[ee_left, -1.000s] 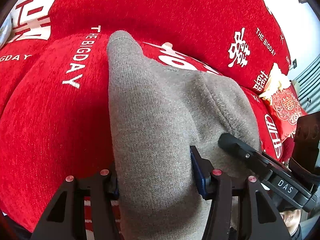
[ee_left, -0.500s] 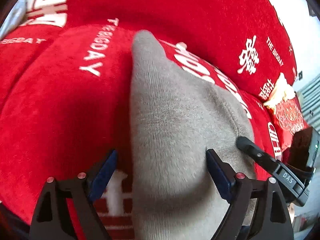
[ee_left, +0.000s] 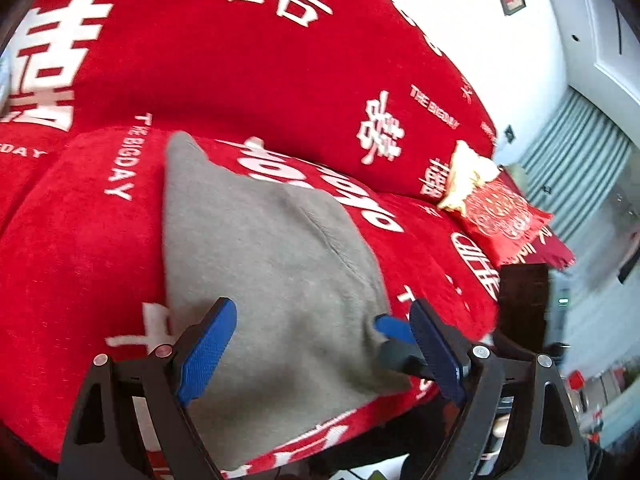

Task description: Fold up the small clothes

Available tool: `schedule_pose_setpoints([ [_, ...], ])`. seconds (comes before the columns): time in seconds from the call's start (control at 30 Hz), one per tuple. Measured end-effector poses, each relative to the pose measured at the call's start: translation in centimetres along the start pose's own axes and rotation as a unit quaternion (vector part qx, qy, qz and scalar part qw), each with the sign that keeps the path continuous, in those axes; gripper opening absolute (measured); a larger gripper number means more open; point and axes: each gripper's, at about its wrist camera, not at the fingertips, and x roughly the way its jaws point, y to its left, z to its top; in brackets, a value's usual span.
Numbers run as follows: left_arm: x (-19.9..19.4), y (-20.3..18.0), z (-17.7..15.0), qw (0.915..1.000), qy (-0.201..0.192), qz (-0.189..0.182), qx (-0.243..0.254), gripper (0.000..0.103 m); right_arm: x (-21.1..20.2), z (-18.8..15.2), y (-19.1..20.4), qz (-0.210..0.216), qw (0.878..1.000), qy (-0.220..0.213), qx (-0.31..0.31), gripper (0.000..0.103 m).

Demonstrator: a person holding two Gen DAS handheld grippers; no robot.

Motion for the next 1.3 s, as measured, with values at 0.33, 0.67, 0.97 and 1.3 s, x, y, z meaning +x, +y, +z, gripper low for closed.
schedule_pose_setpoints([
  [0.33,1.9,1.3,-1.3,0.9996,0.025,0.006,0.008,0.090,-0.4,-0.9,-1.7,-0.016,1.000,-0.006,0.008,0.085],
  [0.67,4.4,1.9,5.2,0.9994,0.022,0.020,0.017,0.103,0.5,6.9,-1.2,0.034,0.999,-0.034,-0.002,0.102],
  [0.97,9.6,6.1,8.1,0.9969,0.068,0.024,-0.031,0.103,7.0,10.7,-7.3,0.122,0.983,0.035,0.129,0.102],
  [1.3,8.6,3.6,6.8,0.9915,0.076,0.096,0.044,0.103,4.5,9.7,-3.4,0.131,0.989,0.026,0.059,0.102],
])
